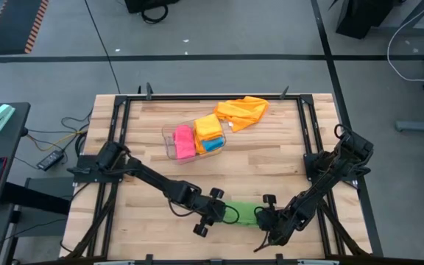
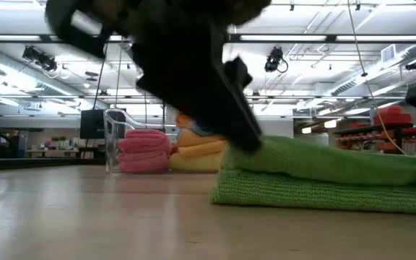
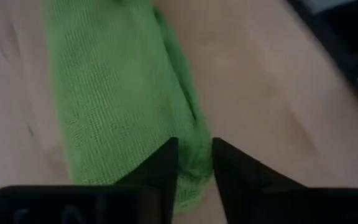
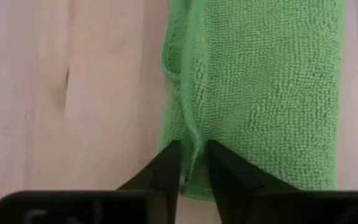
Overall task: Fold microfiber towels
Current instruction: Fold the green microfiber cloth
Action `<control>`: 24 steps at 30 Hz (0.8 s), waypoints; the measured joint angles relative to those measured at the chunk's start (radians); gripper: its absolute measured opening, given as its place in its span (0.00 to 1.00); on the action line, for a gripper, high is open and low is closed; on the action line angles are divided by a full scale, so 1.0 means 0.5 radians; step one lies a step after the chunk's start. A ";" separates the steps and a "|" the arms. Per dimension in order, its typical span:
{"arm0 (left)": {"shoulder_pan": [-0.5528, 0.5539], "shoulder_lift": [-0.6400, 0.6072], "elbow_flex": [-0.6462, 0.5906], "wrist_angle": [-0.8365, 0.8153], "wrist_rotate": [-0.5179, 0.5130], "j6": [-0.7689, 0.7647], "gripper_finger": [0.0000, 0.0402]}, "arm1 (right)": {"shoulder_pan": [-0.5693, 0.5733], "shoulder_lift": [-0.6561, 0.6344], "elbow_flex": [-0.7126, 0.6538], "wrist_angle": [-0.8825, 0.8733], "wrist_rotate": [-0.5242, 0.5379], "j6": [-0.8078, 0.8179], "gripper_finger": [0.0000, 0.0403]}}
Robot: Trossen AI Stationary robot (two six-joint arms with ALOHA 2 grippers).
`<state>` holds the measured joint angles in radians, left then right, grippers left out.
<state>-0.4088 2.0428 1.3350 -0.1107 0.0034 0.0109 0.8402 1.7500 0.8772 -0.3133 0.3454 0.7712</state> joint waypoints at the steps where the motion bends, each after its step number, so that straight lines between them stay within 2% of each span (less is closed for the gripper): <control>1: 0.002 -0.024 0.000 0.012 0.017 0.004 0.29 | 0.000 -0.002 0.000 -0.002 -0.001 0.011 0.26; 5: 0.023 -0.069 0.004 0.108 0.036 0.011 0.39 | -0.001 -0.007 0.000 -0.004 -0.008 0.028 0.32; 8: 0.054 -0.043 0.004 0.144 0.034 -0.001 0.41 | -0.013 -0.007 0.000 -0.004 -0.013 0.037 0.34; 15: 0.109 0.074 0.001 0.077 -0.002 -0.057 0.36 | -0.047 -0.038 0.005 -0.026 -0.048 0.137 0.34; 24: 0.156 0.034 0.001 0.016 -0.007 0.000 0.28 | -0.092 -0.310 0.012 -0.041 -0.063 0.164 0.40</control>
<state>-0.3306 2.0595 1.3354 -0.1026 -0.0002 0.0110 0.7944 1.5948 0.8833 -0.3340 0.3137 0.8532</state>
